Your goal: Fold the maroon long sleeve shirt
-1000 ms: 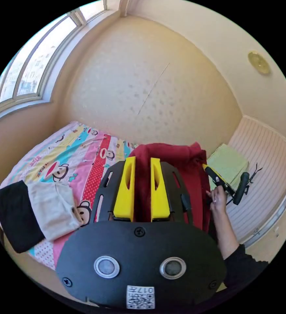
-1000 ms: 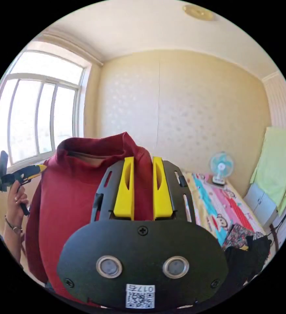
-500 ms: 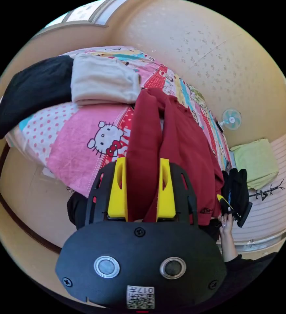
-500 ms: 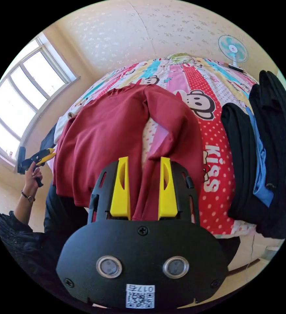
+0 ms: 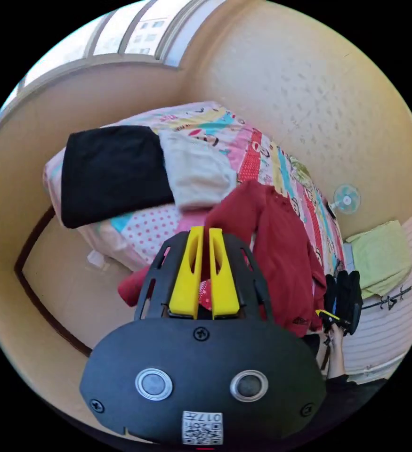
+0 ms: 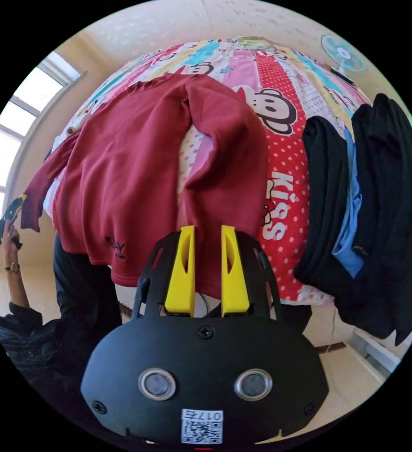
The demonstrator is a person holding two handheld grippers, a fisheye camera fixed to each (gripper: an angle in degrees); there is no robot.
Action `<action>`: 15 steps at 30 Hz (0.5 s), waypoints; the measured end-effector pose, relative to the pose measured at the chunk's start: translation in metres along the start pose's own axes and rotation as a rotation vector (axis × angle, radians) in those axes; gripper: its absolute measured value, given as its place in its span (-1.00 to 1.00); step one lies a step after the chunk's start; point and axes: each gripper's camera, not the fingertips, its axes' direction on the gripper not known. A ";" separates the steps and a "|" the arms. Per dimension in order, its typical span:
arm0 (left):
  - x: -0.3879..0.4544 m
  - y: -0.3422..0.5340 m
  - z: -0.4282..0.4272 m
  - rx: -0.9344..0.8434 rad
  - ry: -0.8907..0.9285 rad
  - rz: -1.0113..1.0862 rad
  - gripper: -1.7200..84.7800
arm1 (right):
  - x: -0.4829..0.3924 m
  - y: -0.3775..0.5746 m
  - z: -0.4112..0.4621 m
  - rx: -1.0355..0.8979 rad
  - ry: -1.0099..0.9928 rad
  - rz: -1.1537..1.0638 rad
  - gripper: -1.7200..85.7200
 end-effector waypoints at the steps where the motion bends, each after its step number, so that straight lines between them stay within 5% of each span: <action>1: -0.014 -0.007 -0.013 0.030 -0.001 -0.044 -0.89 | 0.008 -0.008 -0.011 -0.002 0.078 -0.005 -0.74; 6: -0.085 -0.008 -0.072 0.149 0.170 -0.196 -0.79 | 0.056 -0.009 -0.097 0.201 0.474 0.223 -0.71; 10: -0.057 0.010 -0.022 -0.096 0.280 -0.044 -0.73 | 0.072 0.033 -0.128 0.399 -0.050 0.303 -0.64; 15: 0.014 0.038 0.055 -0.362 0.315 0.149 -0.66 | 0.044 0.037 -0.029 0.083 -0.361 0.206 -0.60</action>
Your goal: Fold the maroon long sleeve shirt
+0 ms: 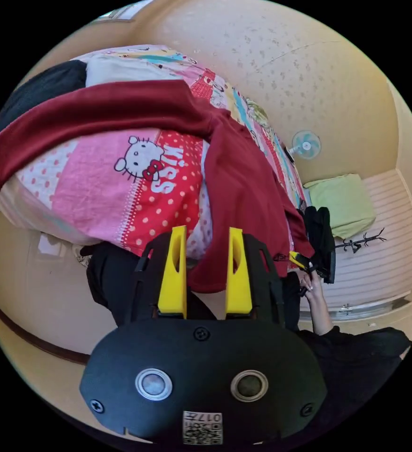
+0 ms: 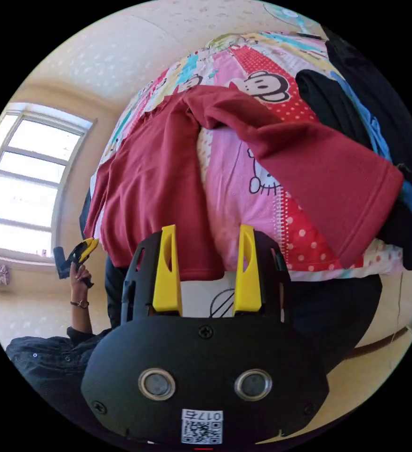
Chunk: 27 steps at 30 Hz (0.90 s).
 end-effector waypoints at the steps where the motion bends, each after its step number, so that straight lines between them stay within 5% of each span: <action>1: 0.000 -0.003 0.010 -0.038 0.011 -0.013 -0.65 | -0.006 0.010 0.007 0.046 0.073 -0.038 -0.64; 4: -0.002 -0.017 0.032 -0.166 0.023 -0.087 -0.72 | -0.024 0.013 0.007 -0.019 0.262 -0.133 -0.78; 6: 0.004 -0.029 0.016 -0.225 0.011 -0.036 -0.86 | -0.027 0.008 0.000 -0.109 0.189 -0.198 -0.87; 15: -0.002 -0.027 -0.088 -0.310 0.095 0.008 -0.85 | 0.005 0.038 -0.072 -0.149 0.185 -0.192 -0.91; 19: -0.059 -0.029 -0.139 -0.061 0.194 -0.219 -0.66 | 0.027 0.040 -0.064 -0.145 0.204 -0.075 -0.87; 24: -0.159 -0.039 -0.217 0.396 0.546 -0.565 -0.65 | 0.002 0.026 -0.061 -0.068 0.095 -0.206 -0.80; 27: -0.199 -0.050 -0.241 0.516 0.429 -0.719 -0.64 | -0.019 0.007 -0.038 -0.134 0.086 -0.285 -0.75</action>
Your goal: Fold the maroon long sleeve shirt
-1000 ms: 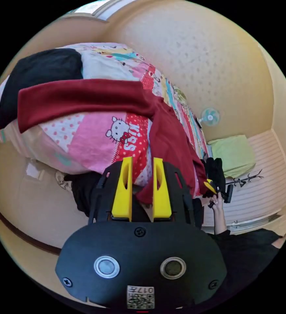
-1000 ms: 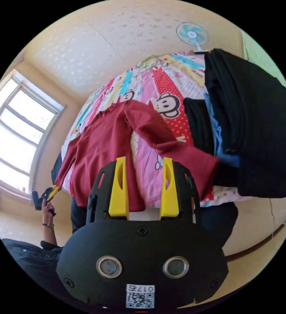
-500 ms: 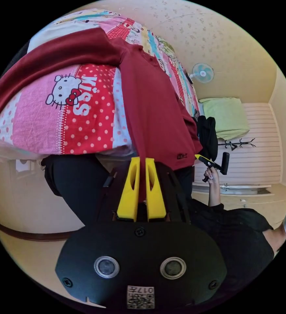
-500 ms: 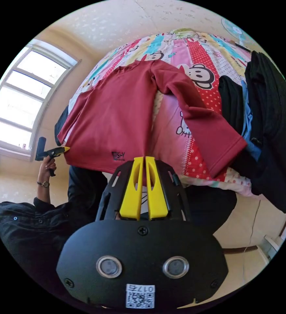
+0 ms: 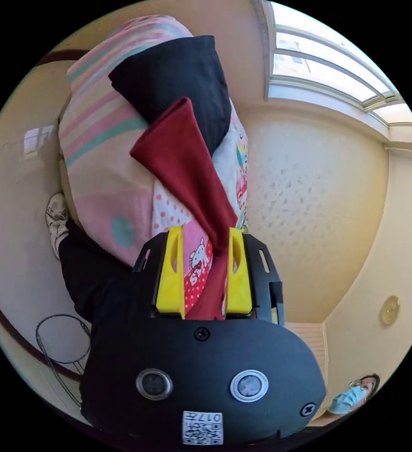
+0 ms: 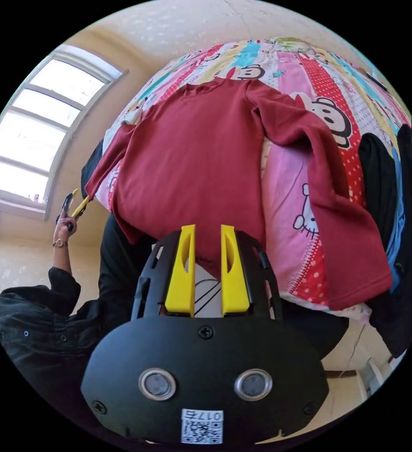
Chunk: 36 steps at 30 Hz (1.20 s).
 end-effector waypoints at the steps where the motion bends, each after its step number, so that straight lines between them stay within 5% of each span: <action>1: -0.004 -0.007 -0.001 0.023 -0.009 -0.022 -0.64 | -0.008 -0.009 0.006 0.000 0.031 -0.030 -0.72; 6: -0.039 -0.033 -0.012 0.279 -0.013 -0.165 -0.64 | -0.039 -0.046 0.031 0.026 0.148 -0.124 -0.63; 12: -0.047 -0.030 -0.005 0.321 -0.077 -0.175 -0.84 | -0.045 -0.057 0.060 0.310 0.303 -0.119 -0.63; 19: 0.031 0.009 -0.033 0.325 0.112 0.232 -0.86 | -0.012 -0.037 0.126 0.297 0.372 -0.089 -0.65; 25: 0.198 0.061 0.069 0.129 0.128 0.674 -0.86 | 0.007 -0.032 0.132 0.316 0.276 -0.074 -0.65; 29: 0.276 0.143 0.225 -0.148 0.246 0.864 -0.86 | 0.000 -0.029 0.140 0.324 0.327 -0.097 -0.66; 36: 0.223 0.289 0.461 -0.648 0.154 0.891 -0.73 | 0.010 -0.031 0.140 0.332 0.260 -0.084 -0.66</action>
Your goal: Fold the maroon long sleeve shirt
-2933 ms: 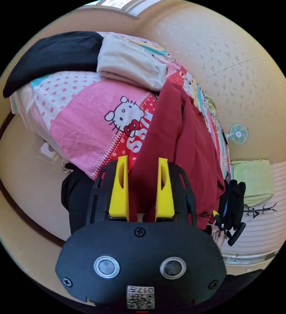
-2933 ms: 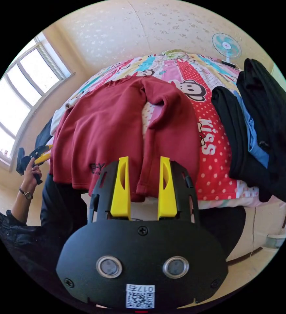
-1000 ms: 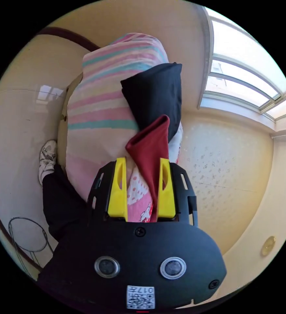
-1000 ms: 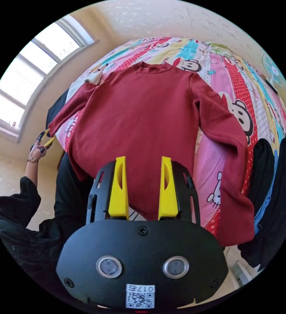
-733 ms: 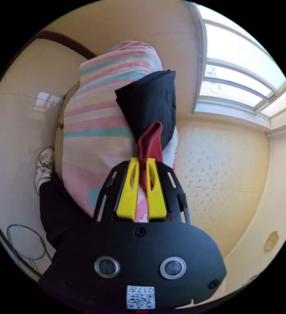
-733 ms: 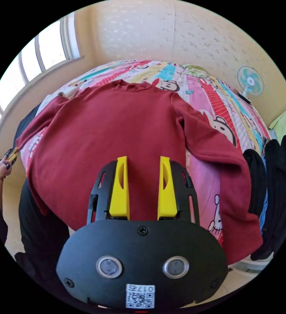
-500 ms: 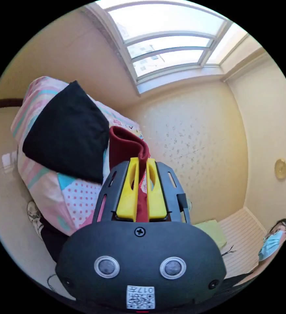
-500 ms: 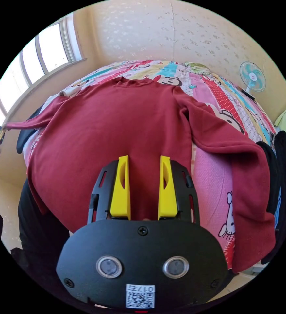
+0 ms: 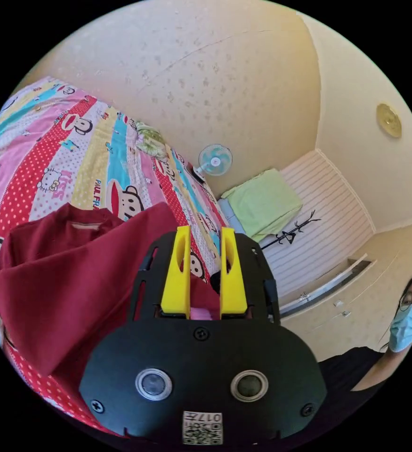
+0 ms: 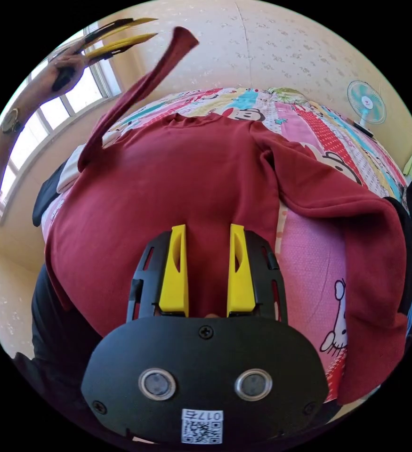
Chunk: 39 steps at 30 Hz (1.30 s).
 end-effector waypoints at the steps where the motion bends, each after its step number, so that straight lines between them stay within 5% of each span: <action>1: -0.005 0.011 0.007 -0.004 -0.010 -0.010 -0.73 | 0.000 -0.001 0.000 0.002 -0.002 0.000 -0.66; 11: -0.073 0.283 -0.069 0.011 -0.497 -0.341 -0.71 | -0.008 -0.013 0.002 0.014 -0.004 0.001 -0.66; 14: -0.081 0.329 -0.097 0.067 -0.503 -0.396 -0.74 | -0.012 -0.020 0.000 0.009 -0.009 0.005 -0.66; 19: -0.090 0.345 -0.106 0.127 -0.498 -0.447 -0.60 | -0.005 -0.025 -0.025 -0.016 -0.137 0.051 -0.73; 24: -0.110 0.351 -0.065 -0.011 -0.536 -0.404 -0.68 | 0.001 0.036 -0.101 0.211 -0.091 0.238 -0.76; 27: -0.112 0.359 -0.060 -0.002 -0.665 -0.383 -0.81 | 0.001 0.061 -0.083 0.054 -0.101 0.254 -0.79; 33: -0.115 0.344 -0.076 -0.229 -0.468 -0.337 -0.89 | -0.013 0.036 -0.107 -0.109 -0.134 0.101 -0.90; 39: -0.106 0.377 -0.104 -0.367 -0.541 -0.352 -0.88 | -0.029 0.045 -0.122 -0.264 -0.276 0.081 -0.90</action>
